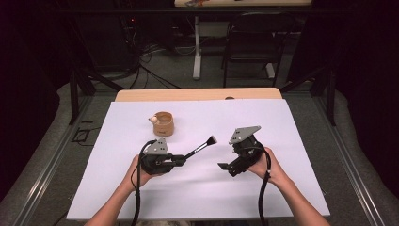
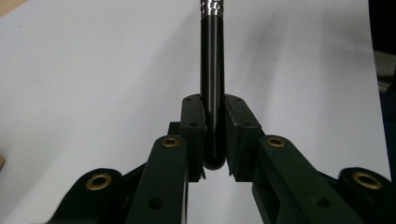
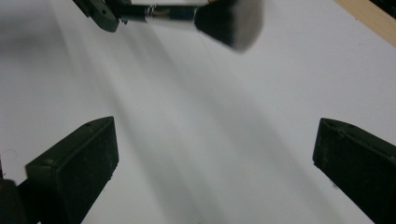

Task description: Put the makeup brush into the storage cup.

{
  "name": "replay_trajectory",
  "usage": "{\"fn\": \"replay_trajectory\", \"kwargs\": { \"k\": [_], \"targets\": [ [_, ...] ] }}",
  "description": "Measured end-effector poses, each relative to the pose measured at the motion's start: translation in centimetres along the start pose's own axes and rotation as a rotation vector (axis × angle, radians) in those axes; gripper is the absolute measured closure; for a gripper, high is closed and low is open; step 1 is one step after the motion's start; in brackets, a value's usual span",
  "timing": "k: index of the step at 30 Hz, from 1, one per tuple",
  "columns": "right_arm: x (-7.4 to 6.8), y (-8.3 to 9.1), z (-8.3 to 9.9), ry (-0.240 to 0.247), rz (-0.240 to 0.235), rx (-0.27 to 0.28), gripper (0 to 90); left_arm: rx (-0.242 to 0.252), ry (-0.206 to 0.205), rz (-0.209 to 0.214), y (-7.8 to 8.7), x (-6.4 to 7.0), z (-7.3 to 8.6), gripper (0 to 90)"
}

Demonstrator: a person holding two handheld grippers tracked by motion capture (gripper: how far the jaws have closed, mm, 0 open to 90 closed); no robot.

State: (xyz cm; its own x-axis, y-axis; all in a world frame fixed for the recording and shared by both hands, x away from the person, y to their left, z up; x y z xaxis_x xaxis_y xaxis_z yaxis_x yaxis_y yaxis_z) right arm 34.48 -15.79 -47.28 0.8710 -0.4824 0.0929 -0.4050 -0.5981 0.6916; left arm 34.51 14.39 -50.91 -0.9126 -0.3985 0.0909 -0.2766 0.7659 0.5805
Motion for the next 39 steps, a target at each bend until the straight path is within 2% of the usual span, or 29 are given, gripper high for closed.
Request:
{"fn": "replay_trajectory", "kwargs": {
  "k": [6, 8, 11, 17, 22, 26, 28, 31, 34, 37, 39],
  "targets": [
    [-0.1, -0.9, 0.8, -0.034, -0.007, 0.010, 0.0, 0.062, 0.017, -0.010, 0.0, -0.1, -0.1, 79.2],
    [-0.1, -1.0, 0.8, -0.054, 0.007, 0.038, 0.3, 0.084, 0.022, -0.014, 0.1, -0.1, -0.2, 79.2],
    [0.0, -1.0, 0.9, -0.073, -0.001, 0.047, 1.2, 0.113, 0.031, -0.019, 0.1, -0.2, -0.2, 79.2],
    [0.0, -1.2, 0.9, -0.077, -0.017, 0.045, 0.0, 0.150, 0.053, -0.025, 0.3, -0.4, -0.1, 79.2],
    [-0.2, -1.4, 0.8, -0.083, -0.067, 0.029, 0.0, 0.186, 0.076, -0.012, 0.3, -0.5, -0.2, 79.2],
    [-0.2, -1.6, 0.8, -0.084, -0.070, 0.048, 0.0, 0.215, 0.091, -0.008, 0.4, -0.6, -0.1, 79.1],
    [-0.2, -1.5, 0.7, -0.085, -0.069, 0.057, 0.0, 0.220, 0.090, -0.017, 0.4, -0.6, -0.2, 79.1],
    [-0.3, -1.3, 0.3, -0.083, -0.033, 0.079, 0.5, 0.227, 0.087, -0.022, 0.4, -0.5, -0.2, 79.2],
    [-0.5, -1.2, -0.1, -0.086, -0.021, 0.105, 1.0, 0.228, 0.091, -0.012, 0.2, -0.5, -0.2, 79.1],
    [-0.4, -1.2, -0.4, -0.096, -0.029, 0.132, 2.0, 0.228, 0.100, -0.007, -0.1, -0.5, -0.2, 79.1],
    [-0.4, -1.2, -0.7, -0.105, -0.032, 0.156, 5.8, 0.227, 0.091, -0.005, -0.2, -0.5, -0.3, 79.1]
  ]
}}
Point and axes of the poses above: each handheld gripper's, and its own axes: y roughly backward along the jaws, z roughly out of its underside, x roughly to its right, the point moved 1 cm from there along -y, roughly forward along the jaws, and after that the axes turned 3 degrees about y, right-handed, at the moved point
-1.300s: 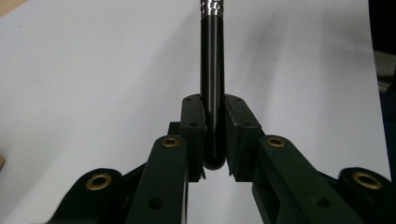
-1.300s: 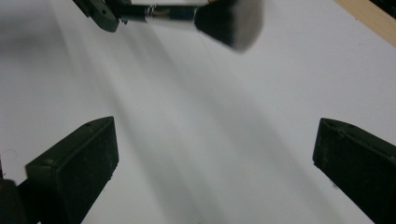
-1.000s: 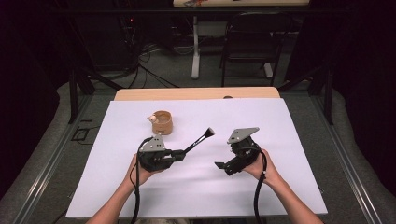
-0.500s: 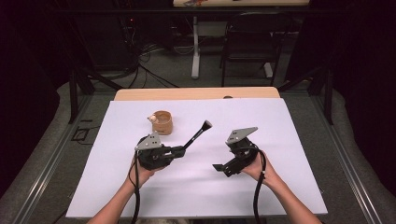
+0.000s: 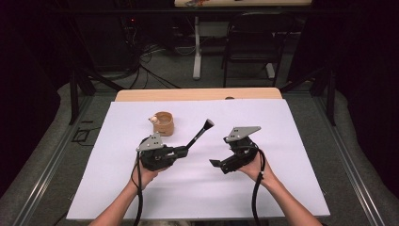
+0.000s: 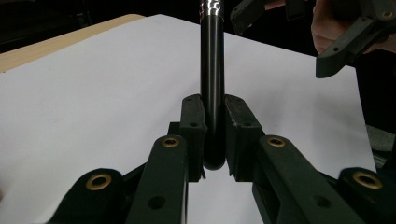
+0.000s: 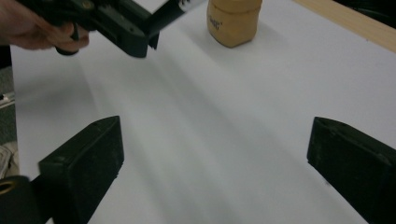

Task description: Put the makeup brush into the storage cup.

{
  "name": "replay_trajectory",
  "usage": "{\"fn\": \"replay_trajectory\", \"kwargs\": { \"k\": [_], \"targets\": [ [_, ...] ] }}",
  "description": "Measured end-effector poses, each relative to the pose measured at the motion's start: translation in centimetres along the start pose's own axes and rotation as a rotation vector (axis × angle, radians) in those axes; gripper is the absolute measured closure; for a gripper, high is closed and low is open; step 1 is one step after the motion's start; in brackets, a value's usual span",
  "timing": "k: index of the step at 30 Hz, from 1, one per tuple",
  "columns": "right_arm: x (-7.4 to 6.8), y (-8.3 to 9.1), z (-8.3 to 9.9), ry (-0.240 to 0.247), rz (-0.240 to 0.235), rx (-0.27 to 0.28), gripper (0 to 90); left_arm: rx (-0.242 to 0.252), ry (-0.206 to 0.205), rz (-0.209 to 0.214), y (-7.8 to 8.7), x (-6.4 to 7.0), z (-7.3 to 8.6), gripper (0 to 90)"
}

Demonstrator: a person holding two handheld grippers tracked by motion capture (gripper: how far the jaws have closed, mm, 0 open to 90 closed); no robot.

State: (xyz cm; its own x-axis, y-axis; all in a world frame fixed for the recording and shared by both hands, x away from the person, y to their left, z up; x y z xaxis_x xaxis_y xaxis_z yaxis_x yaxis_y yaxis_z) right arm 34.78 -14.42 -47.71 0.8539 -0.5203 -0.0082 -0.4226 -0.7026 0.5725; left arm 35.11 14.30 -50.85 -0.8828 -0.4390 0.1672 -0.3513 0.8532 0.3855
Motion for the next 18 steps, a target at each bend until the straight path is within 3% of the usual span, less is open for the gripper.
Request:
{"fn": "replay_trajectory", "kwargs": {
  "k": [2, 9, 12, 18],
  "targets": [
    [0.0, -0.2, -0.4, -0.002, 0.005, 0.028, 14.1, -0.002, 0.001, 0.003, -0.2, 0.0, 0.0, 79.1],
    [-0.3, -0.9, -1.8, -0.022, 0.030, 0.119, 29.6, -0.012, -0.007, -0.011, -0.6, 0.0, 0.2, 79.0],
    [0.0, -1.2, -2.4, -0.075, 0.016, 0.162, 35.1, -0.016, -0.010, -0.012, -0.9, 0.0, 0.3, 79.1],
    [0.7, -2.2, -2.7, -0.157, 0.007, 0.181, 46.2, -0.022, -0.016, -0.012, -1.3, 0.0, 0.6, 79.0]
  ]
}}
Point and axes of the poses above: each handheld gripper's, and its own axes: y roughly backward along the jaws, z roughly out of its underside, x roughly to its right, the point moved 1 cm from there along -y, roughly forward along the jaws, and after that the axes turned 3 degrees about y, right-handed, at the moved point
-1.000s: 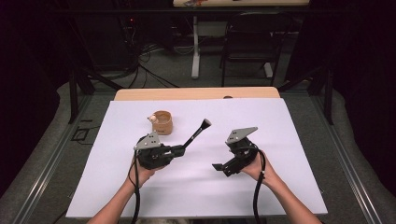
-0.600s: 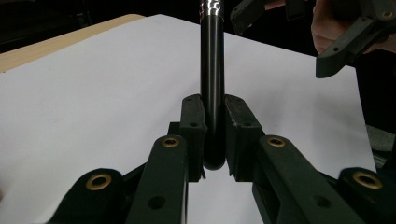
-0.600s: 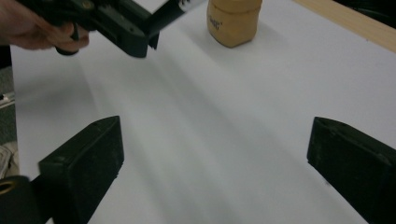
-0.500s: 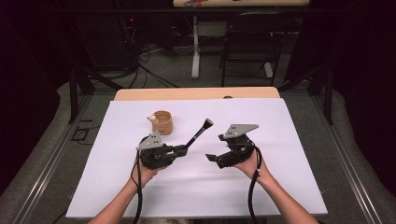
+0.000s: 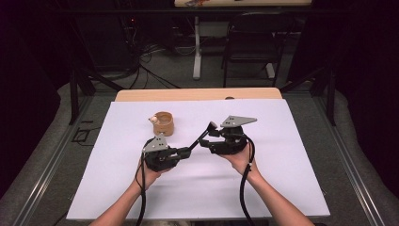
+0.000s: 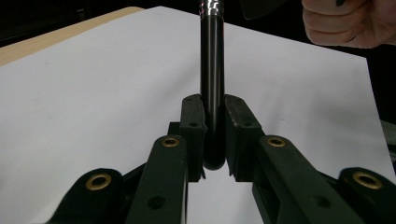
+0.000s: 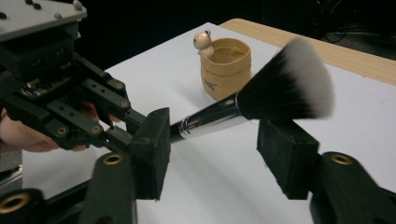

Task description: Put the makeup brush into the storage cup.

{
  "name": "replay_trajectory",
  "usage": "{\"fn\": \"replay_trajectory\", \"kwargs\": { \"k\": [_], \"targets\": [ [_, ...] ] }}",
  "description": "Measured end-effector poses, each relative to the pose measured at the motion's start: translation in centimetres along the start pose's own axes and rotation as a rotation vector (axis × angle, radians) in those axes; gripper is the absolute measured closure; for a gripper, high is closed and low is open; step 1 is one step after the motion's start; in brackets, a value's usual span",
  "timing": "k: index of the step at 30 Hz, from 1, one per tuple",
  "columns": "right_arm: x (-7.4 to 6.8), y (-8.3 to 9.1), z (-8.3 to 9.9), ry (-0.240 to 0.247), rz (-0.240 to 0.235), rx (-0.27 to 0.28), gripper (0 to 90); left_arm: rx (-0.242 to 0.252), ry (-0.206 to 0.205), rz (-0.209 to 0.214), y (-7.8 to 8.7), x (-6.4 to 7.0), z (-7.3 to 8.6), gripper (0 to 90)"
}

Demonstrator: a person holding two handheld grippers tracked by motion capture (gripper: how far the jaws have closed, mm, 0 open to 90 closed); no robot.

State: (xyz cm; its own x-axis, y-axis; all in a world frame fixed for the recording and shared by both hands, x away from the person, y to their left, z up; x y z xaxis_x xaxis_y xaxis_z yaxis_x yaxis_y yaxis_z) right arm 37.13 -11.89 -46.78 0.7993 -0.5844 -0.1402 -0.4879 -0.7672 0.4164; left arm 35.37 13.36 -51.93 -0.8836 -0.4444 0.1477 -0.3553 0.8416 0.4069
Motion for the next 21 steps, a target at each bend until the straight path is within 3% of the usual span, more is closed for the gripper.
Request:
{"fn": "replay_trajectory", "kwargs": {
  "k": [4, 6, 14, 18, 19, 21],
  "targets": [
    [0.2, 0.0, 0.2, -0.030, -0.006, 0.025, 56.0, -0.005, -0.008, 0.003, -0.3, 0.2, 0.1, 79.1],
    [0.5, 0.1, 0.3, -0.056, -0.038, 0.028, 59.6, -0.006, -0.006, 0.011, -0.3, 0.2, 0.2, 79.0],
    [0.6, 0.1, 0.4, -0.067, -0.095, 0.041, 70.1, -0.020, -0.013, 0.027, -0.7, -0.2, 0.5, 78.9],
    [0.5, 0.2, 0.4, -0.067, -0.158, 0.040, 74.9, -0.043, -0.027, 0.038, -1.2, 0.1, 0.7, 78.2],
    [0.4, 0.3, 0.3, -0.064, -0.169, 0.034, 75.9, -0.046, -0.029, 0.036, -1.2, 0.1, 0.6, 77.4],
    [-0.1, 0.3, 0.0, -0.050, -0.194, 0.040, 77.3, -0.045, -0.022, 0.047, -1.3, 0.1, 0.6, 67.7]
  ]
}}
Point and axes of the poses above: each handheld gripper's, and its own axes: y roughly backward along the jaws, z roughly out of its underside, x roughly to its right, the point moved 1 cm from there along -y, roughly forward along the jaws, and after that the axes turned 3 degrees about y, right-handed, at the moved point
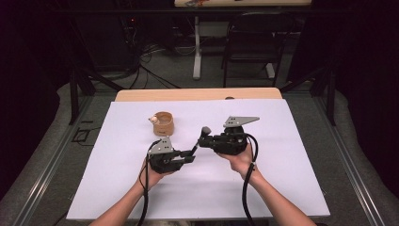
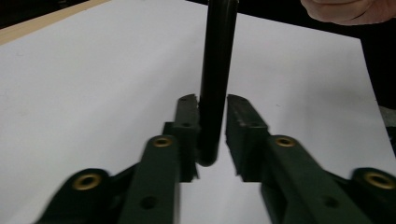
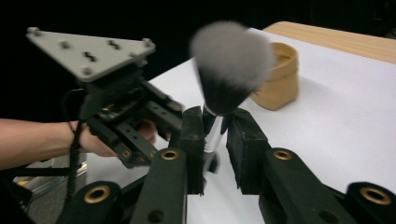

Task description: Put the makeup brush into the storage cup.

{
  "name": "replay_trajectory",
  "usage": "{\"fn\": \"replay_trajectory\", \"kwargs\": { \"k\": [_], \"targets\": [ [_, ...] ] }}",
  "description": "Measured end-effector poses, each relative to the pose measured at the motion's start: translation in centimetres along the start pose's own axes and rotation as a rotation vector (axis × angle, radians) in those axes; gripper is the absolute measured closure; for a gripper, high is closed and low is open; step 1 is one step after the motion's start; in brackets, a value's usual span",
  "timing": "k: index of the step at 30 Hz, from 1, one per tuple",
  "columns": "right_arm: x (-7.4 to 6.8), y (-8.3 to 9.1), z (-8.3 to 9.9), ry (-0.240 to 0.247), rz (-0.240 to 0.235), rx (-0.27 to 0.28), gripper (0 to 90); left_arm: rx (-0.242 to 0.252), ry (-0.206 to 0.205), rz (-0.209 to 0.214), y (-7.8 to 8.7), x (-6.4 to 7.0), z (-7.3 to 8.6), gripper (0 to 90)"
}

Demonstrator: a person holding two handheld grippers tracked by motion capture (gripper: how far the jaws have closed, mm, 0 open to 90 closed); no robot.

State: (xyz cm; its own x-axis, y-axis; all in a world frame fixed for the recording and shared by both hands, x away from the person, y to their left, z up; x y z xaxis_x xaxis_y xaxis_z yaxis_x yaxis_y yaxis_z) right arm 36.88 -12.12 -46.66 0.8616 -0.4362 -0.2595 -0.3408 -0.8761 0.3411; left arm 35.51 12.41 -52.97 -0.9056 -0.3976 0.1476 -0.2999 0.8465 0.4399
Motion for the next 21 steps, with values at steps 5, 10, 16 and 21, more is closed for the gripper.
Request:
{"fn": "replay_trajectory", "kwargs": {
  "k": [5, 10, 16, 21],
  "targets": [
    [-1.1, -0.1, -0.6, 0.076, 0.011, -0.037, 77.3, -0.004, 0.016, -0.018, 0.0, 0.0, -0.1, 39.2],
    [-1.7, 0.2, -1.0, 0.139, 0.053, -0.061, 77.3, 0.008, 0.014, -0.037, -0.1, 0.4, -0.3, 13.6],
    [-2.4, 0.0, -1.2, 0.195, 0.085, -0.095, 77.4, 0.018, 0.020, -0.039, -0.6, 0.9, -0.6, 0.0],
    [-3.0, -0.5, -1.1, 0.230, 0.098, -0.126, 77.4, 0.061, 0.018, -0.072, -0.6, 1.2, -0.9, 0.2]
  ]
}}
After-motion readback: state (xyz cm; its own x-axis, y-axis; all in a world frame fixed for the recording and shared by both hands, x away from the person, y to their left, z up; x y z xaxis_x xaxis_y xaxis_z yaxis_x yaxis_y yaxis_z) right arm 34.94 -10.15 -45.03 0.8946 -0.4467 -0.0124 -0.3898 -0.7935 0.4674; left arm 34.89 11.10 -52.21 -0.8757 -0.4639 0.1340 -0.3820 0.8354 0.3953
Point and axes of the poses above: each handheld gripper's, and its own axes: y roughly backward along the jaws, z roughly out of its underside, x roughly to its right, the point moved 1 cm from there along -y, roughly forward along the jaws, and after that the axes turned 3 degrees about y, right-handed, at the moved point
